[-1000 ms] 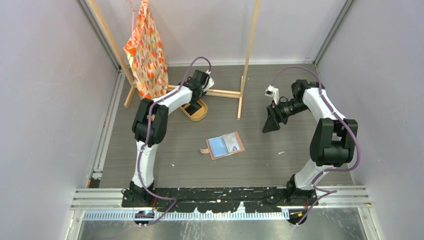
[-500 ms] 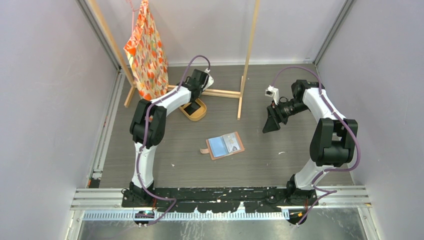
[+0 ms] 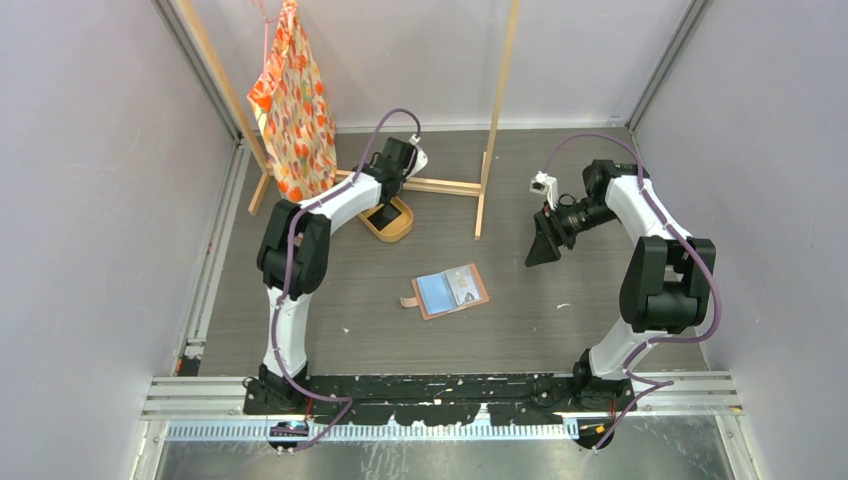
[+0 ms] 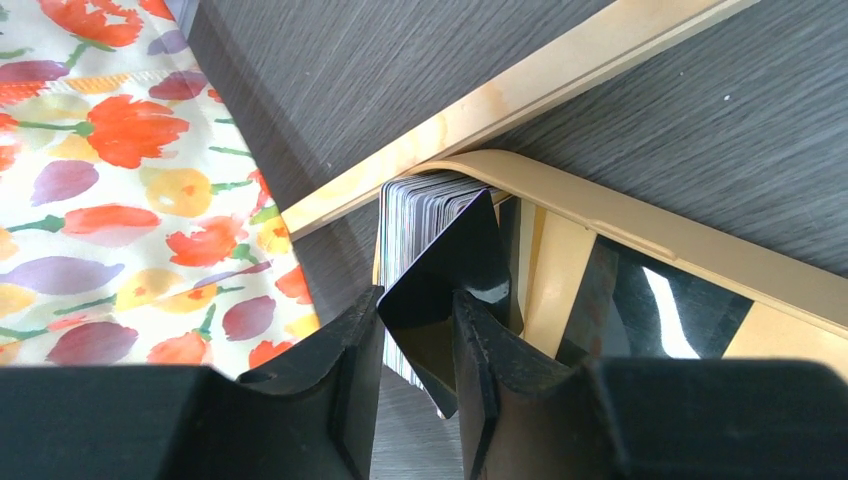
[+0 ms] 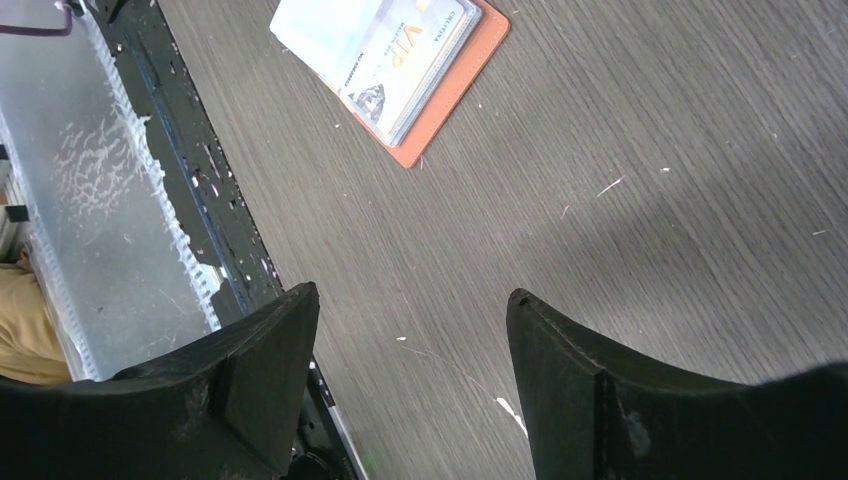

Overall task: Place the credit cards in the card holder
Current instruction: Pick up the credit card from the storage box.

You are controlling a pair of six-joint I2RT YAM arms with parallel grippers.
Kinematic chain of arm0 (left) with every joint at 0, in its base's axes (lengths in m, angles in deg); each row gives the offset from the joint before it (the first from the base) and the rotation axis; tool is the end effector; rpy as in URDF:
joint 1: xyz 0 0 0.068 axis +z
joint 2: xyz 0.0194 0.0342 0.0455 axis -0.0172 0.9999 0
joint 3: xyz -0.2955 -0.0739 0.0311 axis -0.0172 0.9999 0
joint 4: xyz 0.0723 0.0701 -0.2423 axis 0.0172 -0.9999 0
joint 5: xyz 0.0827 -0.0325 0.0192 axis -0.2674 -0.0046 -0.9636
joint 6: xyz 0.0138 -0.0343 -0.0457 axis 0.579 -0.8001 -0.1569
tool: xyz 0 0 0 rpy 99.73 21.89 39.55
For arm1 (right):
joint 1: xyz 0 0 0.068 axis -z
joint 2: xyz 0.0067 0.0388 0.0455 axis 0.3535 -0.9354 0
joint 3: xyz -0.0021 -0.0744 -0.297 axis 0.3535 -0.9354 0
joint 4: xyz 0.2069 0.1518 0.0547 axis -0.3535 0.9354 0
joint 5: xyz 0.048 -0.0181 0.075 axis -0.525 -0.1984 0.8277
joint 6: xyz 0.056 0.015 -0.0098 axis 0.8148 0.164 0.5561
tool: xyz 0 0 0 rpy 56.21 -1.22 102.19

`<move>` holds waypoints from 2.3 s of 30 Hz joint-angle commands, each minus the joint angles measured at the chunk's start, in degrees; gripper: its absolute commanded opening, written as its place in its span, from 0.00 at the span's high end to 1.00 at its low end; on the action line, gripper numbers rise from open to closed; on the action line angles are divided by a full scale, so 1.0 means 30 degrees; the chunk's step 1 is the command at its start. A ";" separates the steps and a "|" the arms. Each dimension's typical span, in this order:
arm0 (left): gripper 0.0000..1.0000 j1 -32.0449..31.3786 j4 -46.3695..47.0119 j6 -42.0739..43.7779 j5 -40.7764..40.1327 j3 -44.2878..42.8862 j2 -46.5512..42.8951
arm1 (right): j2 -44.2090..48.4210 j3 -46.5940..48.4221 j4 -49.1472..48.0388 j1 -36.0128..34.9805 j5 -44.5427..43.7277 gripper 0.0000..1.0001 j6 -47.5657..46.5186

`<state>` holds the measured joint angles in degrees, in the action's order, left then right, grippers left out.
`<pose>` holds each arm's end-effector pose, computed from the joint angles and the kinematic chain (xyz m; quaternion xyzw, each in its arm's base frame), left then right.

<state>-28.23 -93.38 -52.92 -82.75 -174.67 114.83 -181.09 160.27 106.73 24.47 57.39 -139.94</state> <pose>0.4469 -0.2072 0.2274 0.3409 0.8456 0.2329 0.3382 0.2998 0.0128 0.2718 -0.3715 0.8277 0.3810 0.1781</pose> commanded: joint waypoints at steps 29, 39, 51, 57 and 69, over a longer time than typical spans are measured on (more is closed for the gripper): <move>1.00 -0.0055 0.0048 -0.0313 0.1195 -0.0308 -0.1641 | -0.0253 0.0880 0.0681 0.0003 0.0559 0.28 -0.0596; 1.00 -0.0554 0.0230 -0.0922 0.2391 0.0549 -0.3790 | -0.0120 0.0929 0.1059 0.0003 0.0575 0.28 -0.0983; 1.00 -0.2630 -0.1234 -0.5751 0.7415 0.2662 -0.8962 | 0.2013 0.0380 0.0592 -0.0383 0.1988 0.30 -0.0128; 1.00 -0.2608 0.5381 -1.4210 1.6438 1.0269 -1.4642 | 0.4170 -0.0587 -0.0775 -0.1708 0.4825 0.29 0.2084; 0.99 -0.3354 2.3558 -2.5310 1.7702 1.9245 -1.7009 | 0.7852 -0.5600 -1.5957 -0.4348 0.8151 0.23 1.9196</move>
<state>-37.10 -45.08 -118.89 -30.56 -116.25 63.42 -159.74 145.61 79.52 13.65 77.82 -103.72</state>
